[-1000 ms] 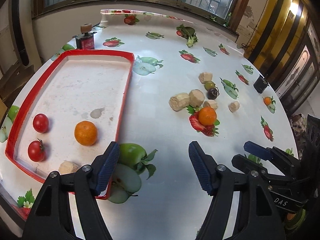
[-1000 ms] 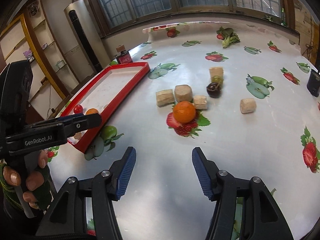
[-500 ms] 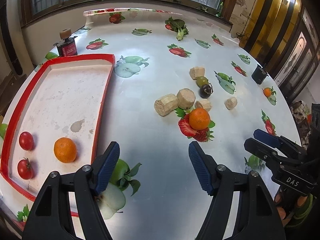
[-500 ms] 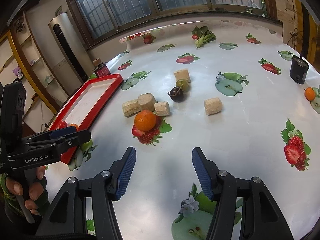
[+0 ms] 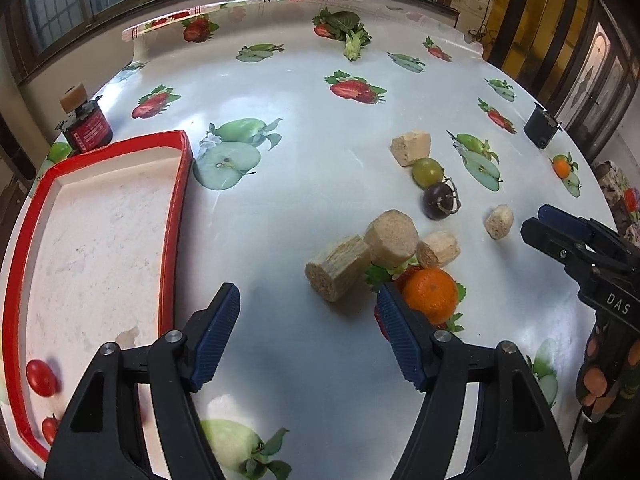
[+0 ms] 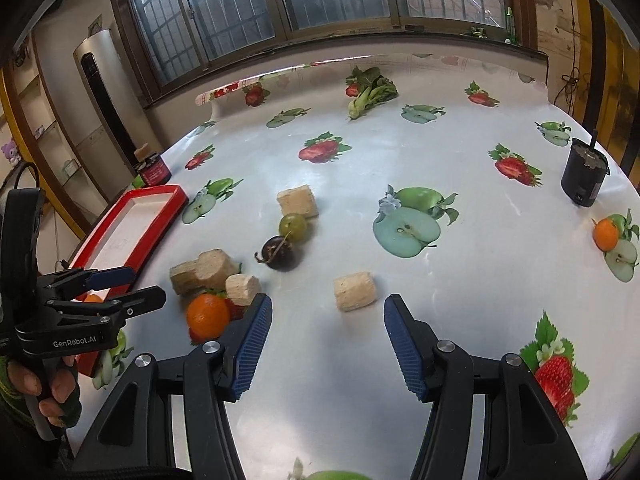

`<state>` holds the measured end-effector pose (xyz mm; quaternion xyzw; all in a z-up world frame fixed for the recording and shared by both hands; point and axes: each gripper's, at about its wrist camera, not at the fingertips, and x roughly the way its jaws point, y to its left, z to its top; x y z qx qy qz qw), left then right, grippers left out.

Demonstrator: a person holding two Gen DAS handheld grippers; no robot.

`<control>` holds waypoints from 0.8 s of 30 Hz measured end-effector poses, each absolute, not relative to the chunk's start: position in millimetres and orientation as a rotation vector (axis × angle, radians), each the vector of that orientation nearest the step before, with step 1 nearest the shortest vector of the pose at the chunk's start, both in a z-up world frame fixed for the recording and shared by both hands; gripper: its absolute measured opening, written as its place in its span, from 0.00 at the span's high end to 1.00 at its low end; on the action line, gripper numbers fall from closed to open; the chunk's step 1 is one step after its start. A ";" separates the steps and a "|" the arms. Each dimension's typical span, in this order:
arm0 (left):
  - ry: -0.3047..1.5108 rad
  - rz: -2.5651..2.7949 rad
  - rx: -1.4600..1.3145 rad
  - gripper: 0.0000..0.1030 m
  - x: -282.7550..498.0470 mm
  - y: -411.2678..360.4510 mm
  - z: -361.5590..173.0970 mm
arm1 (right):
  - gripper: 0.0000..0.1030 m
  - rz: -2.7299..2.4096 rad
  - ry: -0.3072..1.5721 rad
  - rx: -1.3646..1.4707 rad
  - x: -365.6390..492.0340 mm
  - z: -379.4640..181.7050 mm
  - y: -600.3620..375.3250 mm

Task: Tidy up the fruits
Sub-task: 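Grasp a large beige cylinder with the left tool while the right tool grasps a cork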

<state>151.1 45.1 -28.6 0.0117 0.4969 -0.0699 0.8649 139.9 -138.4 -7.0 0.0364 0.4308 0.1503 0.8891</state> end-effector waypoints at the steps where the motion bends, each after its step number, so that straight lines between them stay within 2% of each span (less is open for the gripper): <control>1: 1.044 -0.147 0.032 0.33 154.5 44.4 -30.1 | 0.41 0.306 0.899 0.071 145.9 -9.9 -139.4; 5: 1.047 -0.175 0.040 0.40 163.5 39.1 -33.7 | 0.41 0.286 0.913 0.076 163.0 -20.0 -143.9; 11: 1.059 -0.214 0.059 0.61 173.5 24.5 -45.9 | 0.42 0.296 0.951 0.077 174.5 -36.0 -142.8; 12: 1.053 -0.212 0.061 0.68 174.6 22.7 -46.2 | 0.45 0.295 0.958 0.074 176.0 -39.4 -142.1; 13: 1.051 -0.210 0.058 0.71 175.5 22.1 -45.8 | 0.50 0.292 0.965 0.068 176.8 -43.0 -141.3; 14: 1.054 -0.212 0.048 0.71 176.2 22.2 -45.5 | 0.53 0.282 0.951 0.055 175.6 -43.7 -140.6; 15: 1.057 -0.214 0.034 0.71 176.2 23.1 -45.0 | 0.66 0.280 0.945 0.045 174.6 -44.1 -139.7; 16: 1.060 -0.215 0.021 0.72 175.4 24.0 -44.3 | 0.71 0.293 0.951 0.049 174.7 -44.7 -139.3; 24: 0.994 -0.211 -0.083 0.72 145.1 44.5 -15.9 | 0.72 0.328 0.931 0.114 162.8 -26.7 -141.3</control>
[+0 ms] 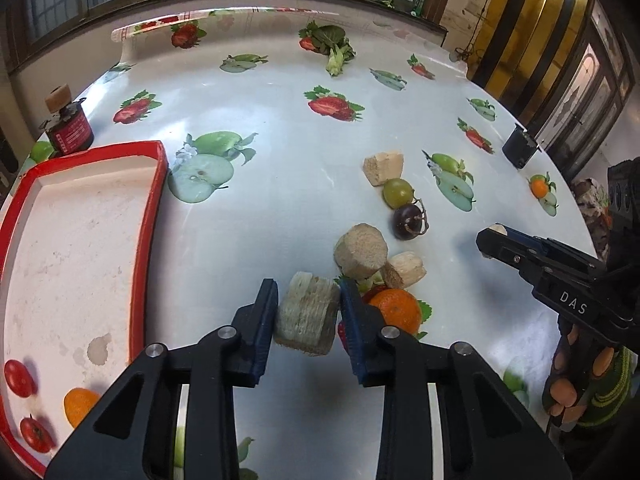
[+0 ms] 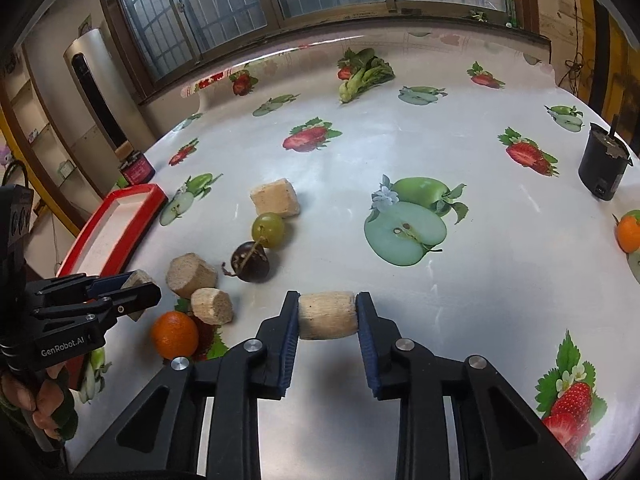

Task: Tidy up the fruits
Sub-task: 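Grasp a large beige cylinder with the left tool while the right tool grasps a cork, then carry the beige cylinder and cork over the red-rimmed tray with both tools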

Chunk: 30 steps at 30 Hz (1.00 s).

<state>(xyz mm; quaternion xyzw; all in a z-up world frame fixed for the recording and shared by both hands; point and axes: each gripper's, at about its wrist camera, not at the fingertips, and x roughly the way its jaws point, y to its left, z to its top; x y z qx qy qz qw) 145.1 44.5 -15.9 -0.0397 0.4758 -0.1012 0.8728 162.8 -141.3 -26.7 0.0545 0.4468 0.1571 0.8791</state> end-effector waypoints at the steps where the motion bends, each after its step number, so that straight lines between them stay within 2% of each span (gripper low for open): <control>1: 0.988 -0.208 -0.095 0.72 141.0 48.3 -13.0 | 0.72 0.336 0.923 0.125 159.3 -21.6 -140.6; 13: 0.924 -0.154 -0.107 0.71 95.5 77.8 7.3 | 0.72 0.439 0.844 0.132 108.9 20.6 -104.5; 30: 0.888 -0.052 -0.103 0.71 78.3 125.0 18.2 | 0.72 0.549 0.838 0.100 88.5 27.2 -50.7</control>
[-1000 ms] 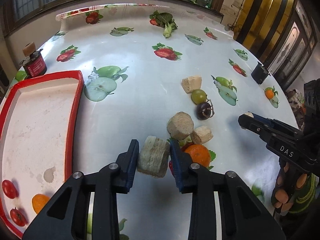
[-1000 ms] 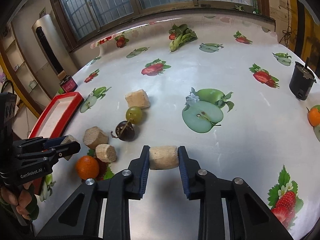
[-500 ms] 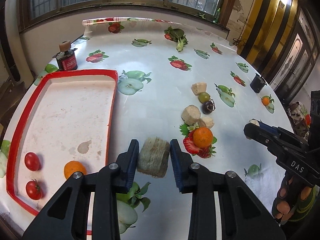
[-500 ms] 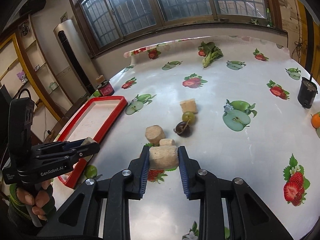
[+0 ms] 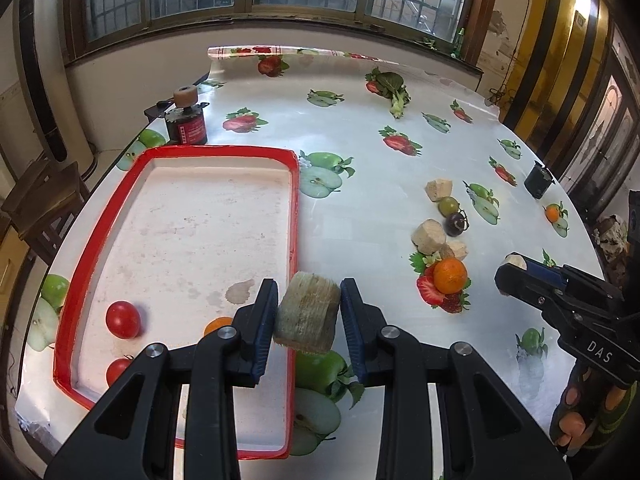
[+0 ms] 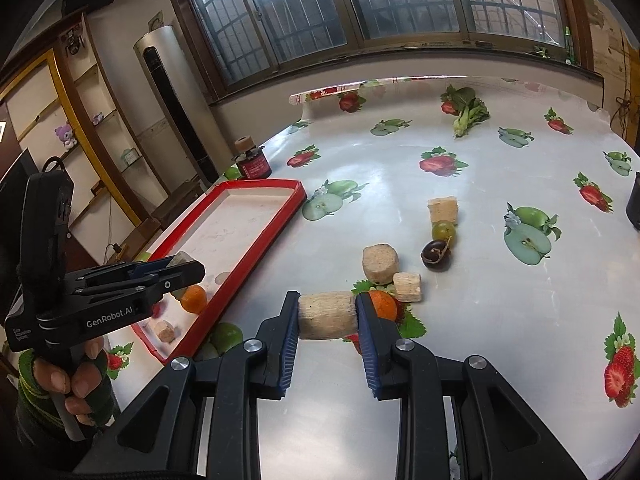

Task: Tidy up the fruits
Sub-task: 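Carry the beige cylinder and cork over the red-rimmed tray with both tools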

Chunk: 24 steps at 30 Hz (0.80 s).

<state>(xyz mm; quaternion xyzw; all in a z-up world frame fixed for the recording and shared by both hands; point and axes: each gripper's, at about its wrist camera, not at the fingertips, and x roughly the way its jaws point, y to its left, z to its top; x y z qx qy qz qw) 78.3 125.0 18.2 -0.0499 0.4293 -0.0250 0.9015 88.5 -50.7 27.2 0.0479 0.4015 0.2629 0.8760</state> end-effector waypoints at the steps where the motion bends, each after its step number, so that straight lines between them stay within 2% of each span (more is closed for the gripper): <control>1: 0.889 -0.050 -0.108 0.71 78.5 127.2 17.8 | 0.72 0.551 0.838 0.098 89.4 27.1 -48.1; 24: 0.900 0.032 -0.155 0.71 79.6 179.3 10.8 | 0.73 0.653 0.852 0.036 99.0 29.0 16.0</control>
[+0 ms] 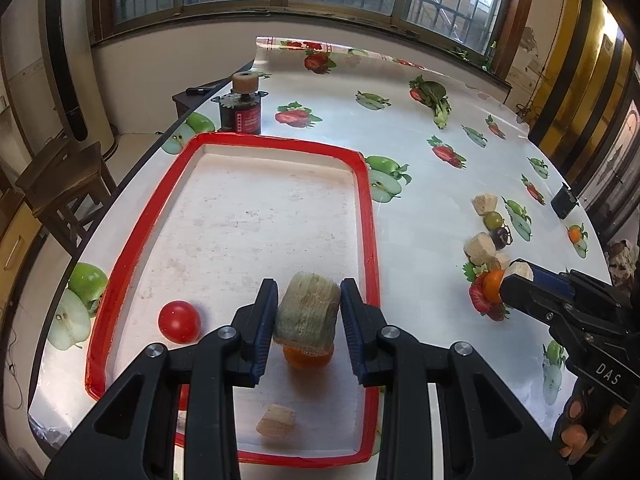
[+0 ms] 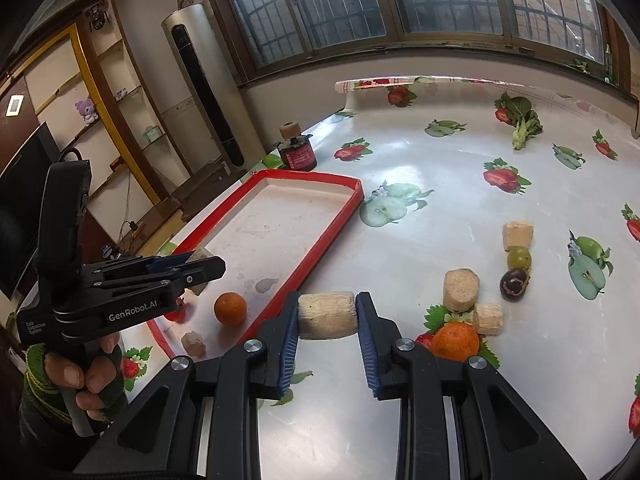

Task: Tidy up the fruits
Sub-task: 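Carry the beige cylinder and cork over the red-rimmed tray with both tools, then open the left tool to drop the cylinder while the right tool releases the cork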

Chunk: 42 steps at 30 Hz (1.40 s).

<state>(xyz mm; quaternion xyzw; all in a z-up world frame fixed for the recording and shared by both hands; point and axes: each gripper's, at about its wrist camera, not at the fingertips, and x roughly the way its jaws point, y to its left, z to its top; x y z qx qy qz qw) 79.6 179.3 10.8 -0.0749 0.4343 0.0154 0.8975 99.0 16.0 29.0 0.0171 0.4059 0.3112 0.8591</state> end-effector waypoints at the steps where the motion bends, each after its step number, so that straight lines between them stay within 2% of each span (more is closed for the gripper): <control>1: 0.900 0.035 -0.158 0.71 79.2 181.6 10.8 | 0.73 0.659 0.853 0.033 99.4 28.9 19.4; 35: 0.911 0.168 -0.248 0.71 109.5 267.9 1.8 | 0.73 0.781 0.881 -0.023 141.3 20.3 122.3; 42: 0.981 0.160 -0.272 0.71 131.1 269.6 -23.7 | 0.72 0.796 0.955 -0.127 153.0 -12.2 159.9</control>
